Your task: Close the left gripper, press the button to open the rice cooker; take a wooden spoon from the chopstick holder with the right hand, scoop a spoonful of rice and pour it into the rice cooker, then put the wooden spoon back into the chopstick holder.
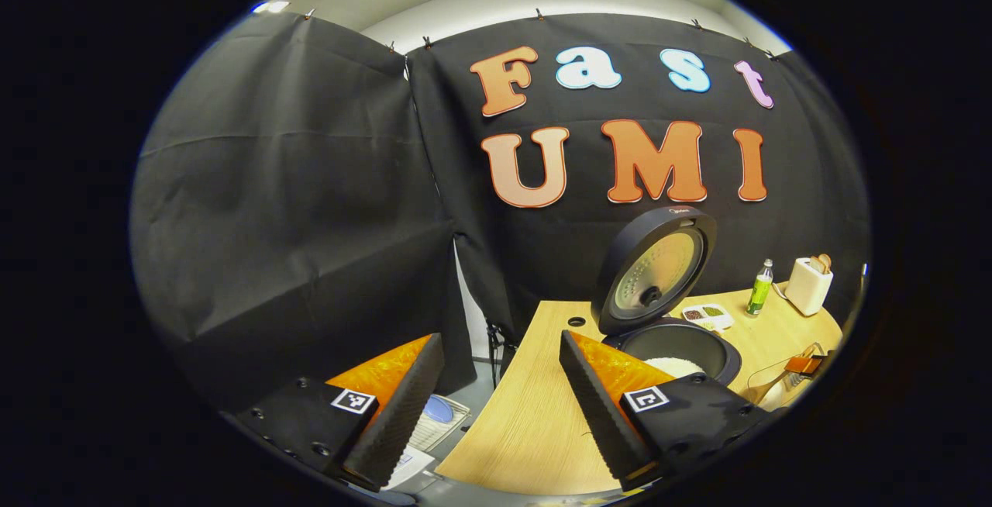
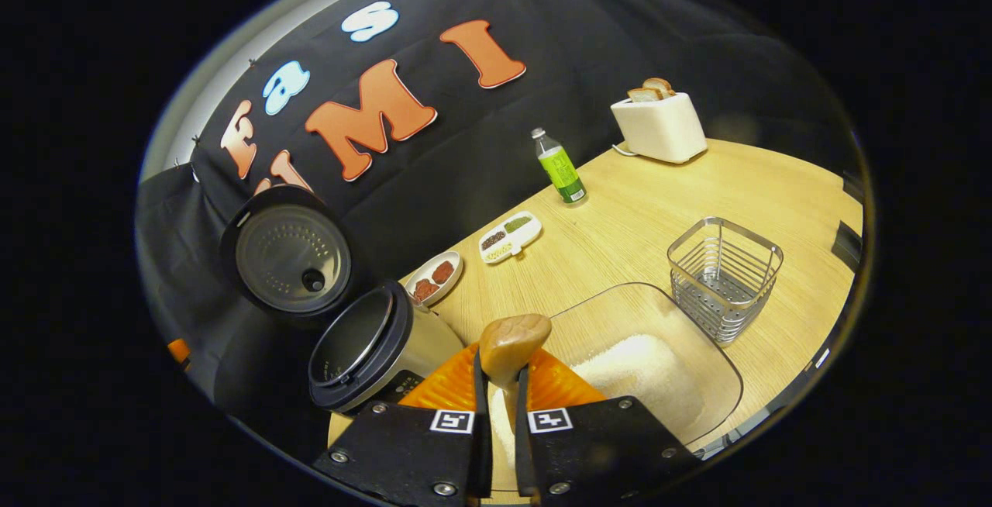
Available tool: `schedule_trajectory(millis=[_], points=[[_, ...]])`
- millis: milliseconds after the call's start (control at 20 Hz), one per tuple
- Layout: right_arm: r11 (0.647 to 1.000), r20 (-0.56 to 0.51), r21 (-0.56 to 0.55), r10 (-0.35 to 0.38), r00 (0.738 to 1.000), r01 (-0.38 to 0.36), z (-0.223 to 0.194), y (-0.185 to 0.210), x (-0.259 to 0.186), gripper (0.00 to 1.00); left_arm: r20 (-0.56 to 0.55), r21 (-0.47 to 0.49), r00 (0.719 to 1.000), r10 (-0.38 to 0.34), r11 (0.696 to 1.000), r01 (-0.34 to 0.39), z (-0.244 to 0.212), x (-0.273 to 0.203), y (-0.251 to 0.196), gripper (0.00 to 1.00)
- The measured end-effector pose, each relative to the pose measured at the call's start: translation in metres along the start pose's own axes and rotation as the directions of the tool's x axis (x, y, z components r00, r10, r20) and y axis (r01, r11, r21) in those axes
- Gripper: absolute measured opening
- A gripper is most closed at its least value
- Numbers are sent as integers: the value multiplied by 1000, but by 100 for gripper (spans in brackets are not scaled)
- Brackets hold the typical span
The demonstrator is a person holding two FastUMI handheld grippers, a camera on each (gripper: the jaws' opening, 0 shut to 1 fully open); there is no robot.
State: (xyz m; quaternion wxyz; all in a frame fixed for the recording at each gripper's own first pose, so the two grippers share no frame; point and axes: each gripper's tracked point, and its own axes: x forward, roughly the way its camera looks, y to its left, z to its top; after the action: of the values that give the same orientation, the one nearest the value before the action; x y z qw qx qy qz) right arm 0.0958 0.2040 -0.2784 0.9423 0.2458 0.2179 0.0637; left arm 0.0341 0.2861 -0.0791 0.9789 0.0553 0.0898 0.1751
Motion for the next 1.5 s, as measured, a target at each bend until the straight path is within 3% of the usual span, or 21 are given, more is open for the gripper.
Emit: schedule_trajectory(millis=[150,300,400,700,950,1000,1100,1150,1500], points=[[999,-33,46,5,999,-3,0,0,2,11,-2,-4,1000,0,1000,0,-1,-1,-1,97],[983,-73,182,33,997,-19,-3,-8,4,11,-7,-12,1000,1,1000,-1,-2,-2,-2,97],[954,-92,299,51,994,-21,-4,-15,2,11,-9,-34,1000,-3,999,3,-1,-4,-4,97],[862,-64,505,84,994,-40,9,-35,-14,11,16,-46,1000,-10,999,11,9,-7,-10,100],[802,-35,595,97,995,-57,24,-42,-22,11,25,-49,999,-32,998,33,13,-11,-22,97],[793,-29,606,98,995,-60,28,-44,-24,7,27,-50,999,-34,998,35,14,-12,-23,97],[779,-21,624,101,995,-66,36,-46,-32,11,30,-54,999,-39,998,41,15,-13,-26,97],[770,-14,634,107,994,-74,41,-46,-36,7,33,-55,999,-42,998,44,16,-13,-28,97],[714,39,685,160,986,-143,86,-17,-57,11,79,-88,993,-92,991,99,34,-20,-46,97]])
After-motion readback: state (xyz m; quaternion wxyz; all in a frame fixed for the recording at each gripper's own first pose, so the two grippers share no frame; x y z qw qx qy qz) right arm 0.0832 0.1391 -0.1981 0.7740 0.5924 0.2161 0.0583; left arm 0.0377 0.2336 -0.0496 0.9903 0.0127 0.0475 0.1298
